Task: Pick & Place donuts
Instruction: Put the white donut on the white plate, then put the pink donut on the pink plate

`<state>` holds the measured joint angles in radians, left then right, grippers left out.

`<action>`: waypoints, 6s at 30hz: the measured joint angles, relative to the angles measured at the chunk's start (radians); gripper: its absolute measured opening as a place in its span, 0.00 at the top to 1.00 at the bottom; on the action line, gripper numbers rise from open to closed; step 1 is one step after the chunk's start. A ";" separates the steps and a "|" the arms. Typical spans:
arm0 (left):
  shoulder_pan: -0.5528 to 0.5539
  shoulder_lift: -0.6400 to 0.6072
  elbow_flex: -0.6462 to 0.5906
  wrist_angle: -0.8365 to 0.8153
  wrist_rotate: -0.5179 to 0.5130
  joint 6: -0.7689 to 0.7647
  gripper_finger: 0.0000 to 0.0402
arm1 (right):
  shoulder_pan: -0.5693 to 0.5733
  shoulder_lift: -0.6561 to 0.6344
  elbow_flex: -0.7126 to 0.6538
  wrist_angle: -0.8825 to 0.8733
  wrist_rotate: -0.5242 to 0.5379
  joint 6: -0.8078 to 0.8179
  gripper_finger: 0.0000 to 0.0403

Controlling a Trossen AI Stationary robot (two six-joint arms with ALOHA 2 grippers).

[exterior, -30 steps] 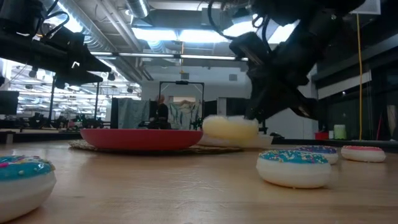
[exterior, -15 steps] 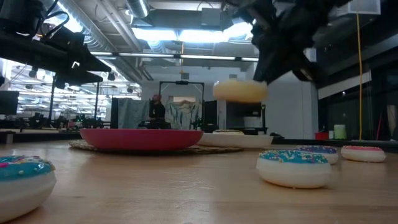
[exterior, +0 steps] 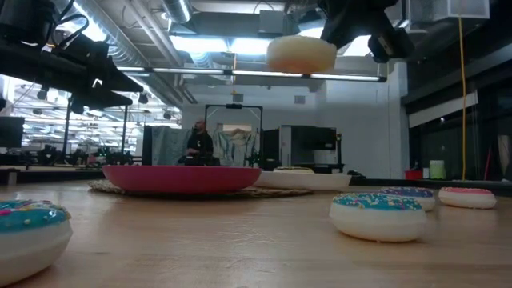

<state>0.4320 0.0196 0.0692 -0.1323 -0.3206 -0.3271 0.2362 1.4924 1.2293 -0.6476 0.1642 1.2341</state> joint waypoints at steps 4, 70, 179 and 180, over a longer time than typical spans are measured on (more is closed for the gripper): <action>0.000 0.000 0.000 0.001 0.000 0.000 0.34 | -0.055 -0.005 -0.006 -0.002 0.000 -0.018 0.96; 0.000 0.000 0.000 0.000 0.000 0.000 0.34 | -0.493 0.049 -0.419 0.290 -0.208 -0.065 0.77; 0.000 0.000 0.000 0.000 0.000 0.000 0.34 | 0.408 -0.345 -0.638 -0.038 0.107 0.637 0.40; 0.000 0.000 0.000 0.000 0.000 0.000 0.34 | 0.415 -0.345 -0.652 -0.033 0.114 0.654 0.40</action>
<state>0.4320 0.0196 0.0689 -0.1322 -0.3206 -0.3271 0.6510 1.1477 0.5773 -0.6808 0.2780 1.8886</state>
